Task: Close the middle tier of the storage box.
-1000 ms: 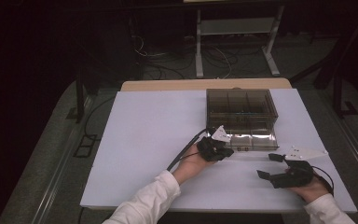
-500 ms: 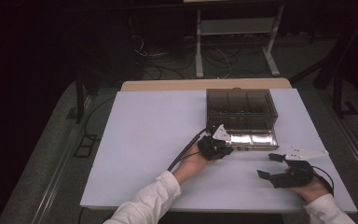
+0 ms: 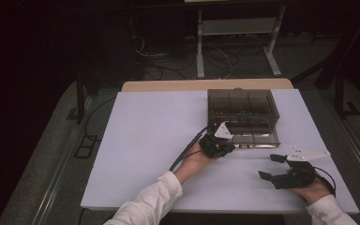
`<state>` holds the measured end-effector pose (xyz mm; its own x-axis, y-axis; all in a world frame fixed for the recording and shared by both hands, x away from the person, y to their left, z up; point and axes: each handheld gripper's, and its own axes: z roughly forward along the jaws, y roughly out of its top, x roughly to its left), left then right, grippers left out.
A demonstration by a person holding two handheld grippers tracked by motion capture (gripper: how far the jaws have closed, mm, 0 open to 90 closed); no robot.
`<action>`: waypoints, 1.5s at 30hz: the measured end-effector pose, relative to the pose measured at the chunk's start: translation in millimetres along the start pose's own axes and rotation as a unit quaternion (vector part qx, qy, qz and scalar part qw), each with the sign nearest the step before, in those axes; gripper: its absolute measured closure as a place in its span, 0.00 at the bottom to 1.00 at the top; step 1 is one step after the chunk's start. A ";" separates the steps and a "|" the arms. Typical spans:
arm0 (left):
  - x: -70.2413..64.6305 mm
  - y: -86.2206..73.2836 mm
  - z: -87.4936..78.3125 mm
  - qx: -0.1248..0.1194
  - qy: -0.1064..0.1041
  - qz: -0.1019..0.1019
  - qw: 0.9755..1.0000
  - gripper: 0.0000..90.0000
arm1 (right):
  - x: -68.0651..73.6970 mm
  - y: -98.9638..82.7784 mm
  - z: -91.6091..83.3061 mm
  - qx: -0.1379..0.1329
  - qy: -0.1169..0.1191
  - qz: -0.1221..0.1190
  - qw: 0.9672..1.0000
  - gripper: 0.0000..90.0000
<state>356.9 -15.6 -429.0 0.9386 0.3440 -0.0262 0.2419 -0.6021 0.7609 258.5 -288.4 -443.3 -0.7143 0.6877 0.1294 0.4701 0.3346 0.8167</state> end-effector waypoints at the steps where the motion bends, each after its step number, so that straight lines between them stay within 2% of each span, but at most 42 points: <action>1: 0.4 0.2 0.3 -0.001 0.000 -0.001 1.000 0.99 | 0.1 0.2 -0.2 0.000 0.000 0.000 1.000 0.18; 37: 21.0 7.3 6.6 -0.019 0.023 -0.020 0.999 0.99 | -0.1 -0.2 0.4 0.001 0.000 0.002 1.000 0.18; 45: 23.4 8.7 7.9 -0.022 0.028 -0.019 0.999 0.99 | -0.3 -0.1 0.6 0.001 0.000 0.002 1.000 0.18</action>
<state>382.9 -18.6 -428.1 0.9133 0.4068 -0.0204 0.2655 -0.5564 0.7873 258.9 -288.3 -443.7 -0.7126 0.6889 0.1328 0.4744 0.3337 0.8146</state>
